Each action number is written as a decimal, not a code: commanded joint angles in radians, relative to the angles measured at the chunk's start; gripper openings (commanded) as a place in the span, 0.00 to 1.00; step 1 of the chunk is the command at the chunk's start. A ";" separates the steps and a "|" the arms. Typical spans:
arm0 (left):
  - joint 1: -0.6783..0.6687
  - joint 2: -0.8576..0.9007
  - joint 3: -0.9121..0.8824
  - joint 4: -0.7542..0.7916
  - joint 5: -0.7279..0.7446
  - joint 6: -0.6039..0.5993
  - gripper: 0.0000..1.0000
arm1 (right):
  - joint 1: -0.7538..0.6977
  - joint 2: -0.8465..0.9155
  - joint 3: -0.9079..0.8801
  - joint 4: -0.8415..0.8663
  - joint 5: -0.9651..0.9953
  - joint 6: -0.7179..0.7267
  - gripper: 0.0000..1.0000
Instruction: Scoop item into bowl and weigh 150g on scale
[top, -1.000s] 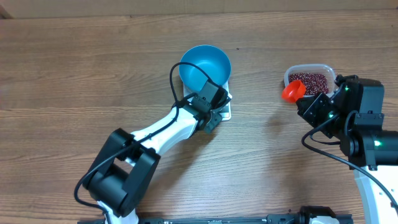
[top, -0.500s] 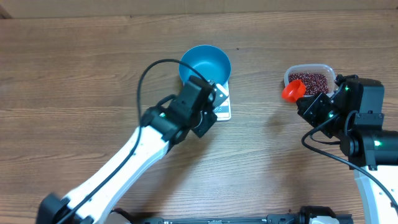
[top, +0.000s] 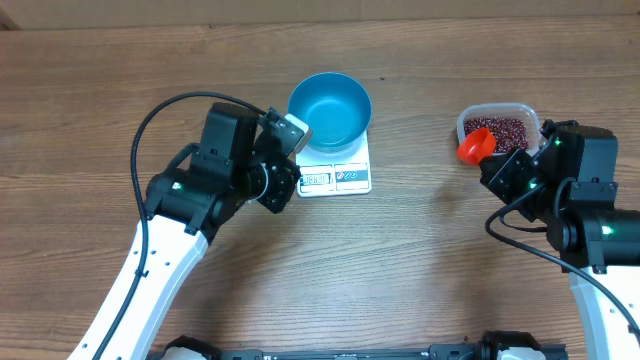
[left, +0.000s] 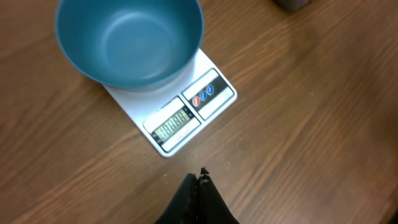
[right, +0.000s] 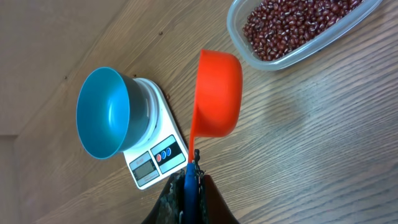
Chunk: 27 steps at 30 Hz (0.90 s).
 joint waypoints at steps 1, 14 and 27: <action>0.004 -0.011 0.023 -0.009 0.074 0.008 0.04 | -0.003 -0.006 0.022 0.006 0.019 -0.008 0.04; 0.004 -0.011 0.023 -0.064 0.077 0.008 0.04 | -0.003 -0.007 0.022 0.002 0.008 -0.154 0.04; 0.004 -0.011 0.023 -0.047 0.077 0.009 0.11 | -0.003 -0.007 0.023 0.013 -0.015 -0.296 0.04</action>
